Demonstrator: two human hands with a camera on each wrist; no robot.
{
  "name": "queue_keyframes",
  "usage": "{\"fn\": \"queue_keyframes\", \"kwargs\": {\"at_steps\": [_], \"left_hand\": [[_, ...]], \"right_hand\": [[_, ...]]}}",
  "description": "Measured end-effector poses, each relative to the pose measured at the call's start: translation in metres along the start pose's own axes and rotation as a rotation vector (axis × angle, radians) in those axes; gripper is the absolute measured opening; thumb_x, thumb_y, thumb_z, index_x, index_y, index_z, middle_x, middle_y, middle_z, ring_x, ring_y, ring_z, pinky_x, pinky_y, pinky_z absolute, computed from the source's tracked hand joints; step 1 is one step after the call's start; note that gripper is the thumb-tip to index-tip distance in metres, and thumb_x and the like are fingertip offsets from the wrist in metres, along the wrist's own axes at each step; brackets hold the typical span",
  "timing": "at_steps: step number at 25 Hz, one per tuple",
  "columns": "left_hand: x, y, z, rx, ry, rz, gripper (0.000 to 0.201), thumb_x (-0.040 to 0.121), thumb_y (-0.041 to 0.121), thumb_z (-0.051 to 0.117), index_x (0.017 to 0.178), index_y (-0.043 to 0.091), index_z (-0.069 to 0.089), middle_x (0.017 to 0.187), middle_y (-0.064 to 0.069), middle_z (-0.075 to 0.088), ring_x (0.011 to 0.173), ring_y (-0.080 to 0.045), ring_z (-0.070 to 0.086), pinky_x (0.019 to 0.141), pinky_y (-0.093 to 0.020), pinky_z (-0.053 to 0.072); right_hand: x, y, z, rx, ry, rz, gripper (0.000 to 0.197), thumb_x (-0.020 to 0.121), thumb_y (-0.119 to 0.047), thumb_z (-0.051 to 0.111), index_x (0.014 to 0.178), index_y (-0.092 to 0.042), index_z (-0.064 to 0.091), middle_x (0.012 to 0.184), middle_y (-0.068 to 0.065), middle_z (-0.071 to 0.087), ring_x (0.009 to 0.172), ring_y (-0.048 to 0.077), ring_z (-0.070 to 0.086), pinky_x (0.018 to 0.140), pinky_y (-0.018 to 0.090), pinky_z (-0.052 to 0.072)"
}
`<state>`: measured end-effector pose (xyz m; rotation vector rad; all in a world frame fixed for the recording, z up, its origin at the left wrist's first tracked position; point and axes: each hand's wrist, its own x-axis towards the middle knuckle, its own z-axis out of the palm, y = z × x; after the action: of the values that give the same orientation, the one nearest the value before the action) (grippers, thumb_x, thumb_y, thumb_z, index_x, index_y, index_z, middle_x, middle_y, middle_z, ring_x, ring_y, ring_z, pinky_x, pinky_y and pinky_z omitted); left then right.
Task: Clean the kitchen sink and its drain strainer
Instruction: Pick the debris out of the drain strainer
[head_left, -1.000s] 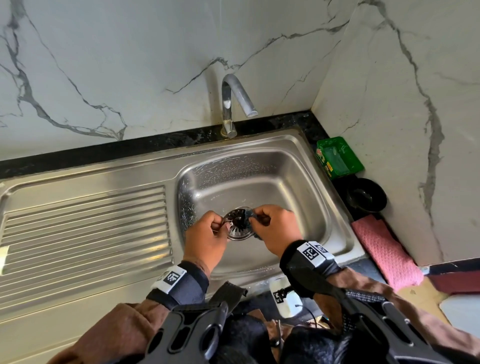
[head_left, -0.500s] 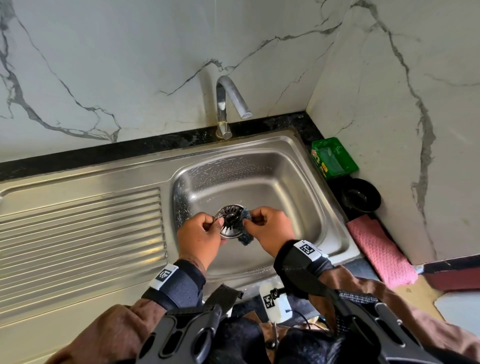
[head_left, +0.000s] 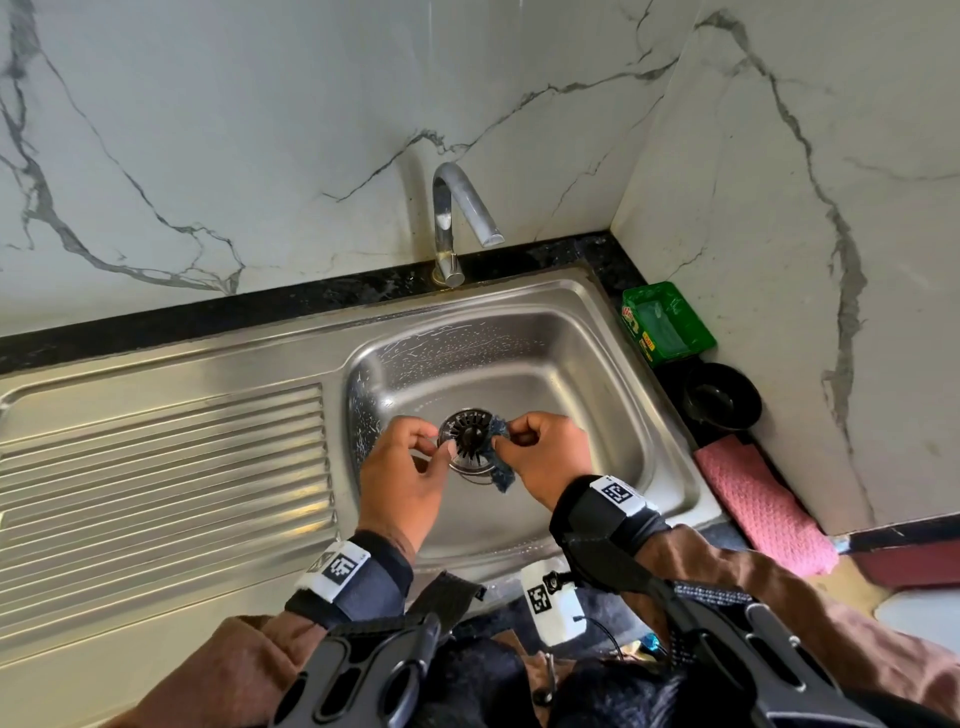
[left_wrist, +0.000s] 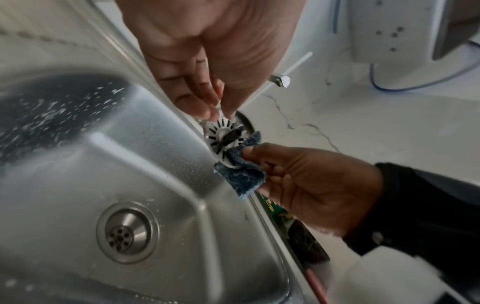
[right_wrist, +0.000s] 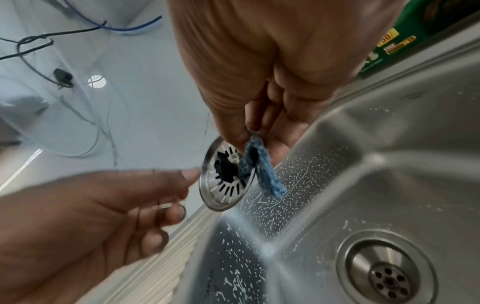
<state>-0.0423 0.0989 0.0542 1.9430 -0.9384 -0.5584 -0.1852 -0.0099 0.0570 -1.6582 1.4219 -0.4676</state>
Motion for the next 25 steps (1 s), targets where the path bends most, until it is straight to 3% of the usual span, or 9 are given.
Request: {"fn": "queue_keyframes", "kwargs": {"at_steps": [2,3,9,11,14,17,19,22,25], "left_hand": [[-0.002,0.003,0.003,0.070,-0.042,0.139,0.013,0.086,0.032,0.073,0.094,0.024,0.066,0.081,0.011,0.068,0.068,-0.004,0.066,0.064,-0.026,0.057],[-0.002,0.004,0.007,0.060,-0.068,0.122,0.017,0.085,0.033,0.073,0.096,0.021,0.069,0.081,0.010,0.071,0.069,-0.003,0.068,0.067,-0.025,0.059],[0.010,-0.004,0.015,-0.321,-0.043,-0.231,0.014,0.079,0.019,0.076,0.082,0.031,0.071,0.083,0.002,0.075,0.081,-0.018,0.074,0.080,-0.045,0.060],[0.011,-0.003,0.011,-0.420,0.002,-0.273,0.018,0.083,0.010,0.071,0.089,0.027,0.072,0.091,-0.001,0.076,0.088,-0.022,0.073,0.084,-0.047,0.059],[0.012,0.001,0.002,-0.672,-0.013,-0.332,0.025,0.091,-0.006,0.057,0.106,0.010,0.069,0.104,-0.011,0.074,0.095,-0.024,0.071,0.084,-0.040,0.060],[0.011,0.001,-0.005,-0.734,-0.084,-0.325,0.029,0.091,-0.011,0.053,0.113,0.005,0.065,0.108,-0.011,0.073,0.098,-0.020,0.069,0.084,-0.033,0.058],[0.007,0.001,-0.004,-0.667,-0.111,-0.286,0.024,0.090,-0.009,0.056,0.109,0.004,0.066,0.104,-0.012,0.073,0.094,-0.020,0.068,0.081,-0.032,0.056],[0.008,0.005,0.004,-0.566,-0.090,-0.235,0.020,0.088,-0.009,0.059,0.099,0.006,0.066,0.095,-0.011,0.074,0.085,-0.019,0.068,0.073,-0.028,0.055],[0.011,0.005,0.010,-0.561,-0.053,-0.207,0.029,0.087,-0.011,0.057,0.099,0.014,0.068,0.096,-0.009,0.074,0.090,-0.023,0.069,0.081,-0.036,0.056]], "right_hand": [[-0.006,-0.008,-0.002,-0.021,-0.009,-0.057,0.009,0.077,-0.022,0.079,0.081,-0.018,0.072,0.075,-0.005,0.072,0.063,0.005,0.061,0.064,0.015,0.051],[-0.009,-0.010,-0.002,-0.034,-0.022,-0.087,0.008,0.078,-0.022,0.079,0.081,-0.020,0.071,0.074,-0.005,0.072,0.061,0.004,0.061,0.061,0.013,0.050],[-0.022,-0.008,0.004,0.011,-0.006,-0.424,0.017,0.075,-0.023,0.085,0.086,-0.020,0.073,0.084,-0.007,0.070,0.074,0.005,0.067,0.072,0.022,0.056],[-0.028,-0.008,0.001,0.008,-0.071,-0.579,0.014,0.074,-0.019,0.085,0.085,-0.019,0.075,0.084,-0.008,0.069,0.077,0.003,0.065,0.072,0.022,0.054],[-0.030,-0.006,-0.008,-0.010,-0.151,-0.460,0.014,0.077,-0.011,0.081,0.087,-0.021,0.078,0.083,-0.012,0.069,0.074,-0.004,0.064,0.071,0.021,0.055],[-0.021,-0.014,-0.020,0.060,0.055,-0.328,0.016,0.083,-0.018,0.078,0.099,-0.021,0.078,0.094,-0.007,0.073,0.082,0.004,0.069,0.080,0.030,0.058],[-0.017,-0.033,-0.024,0.081,0.114,-0.421,0.022,0.083,-0.022,0.079,0.105,-0.020,0.077,0.097,-0.008,0.073,0.086,0.001,0.068,0.082,0.021,0.056],[-0.017,-0.059,-0.015,0.048,0.025,-0.523,0.024,0.081,-0.022,0.079,0.105,-0.025,0.075,0.094,-0.011,0.073,0.082,0.000,0.068,0.078,0.016,0.056],[-0.020,-0.056,0.004,-0.029,0.029,-0.631,0.015,0.080,-0.019,0.080,0.095,-0.020,0.077,0.090,-0.007,0.070,0.080,0.002,0.061,0.076,0.011,0.050]]}}
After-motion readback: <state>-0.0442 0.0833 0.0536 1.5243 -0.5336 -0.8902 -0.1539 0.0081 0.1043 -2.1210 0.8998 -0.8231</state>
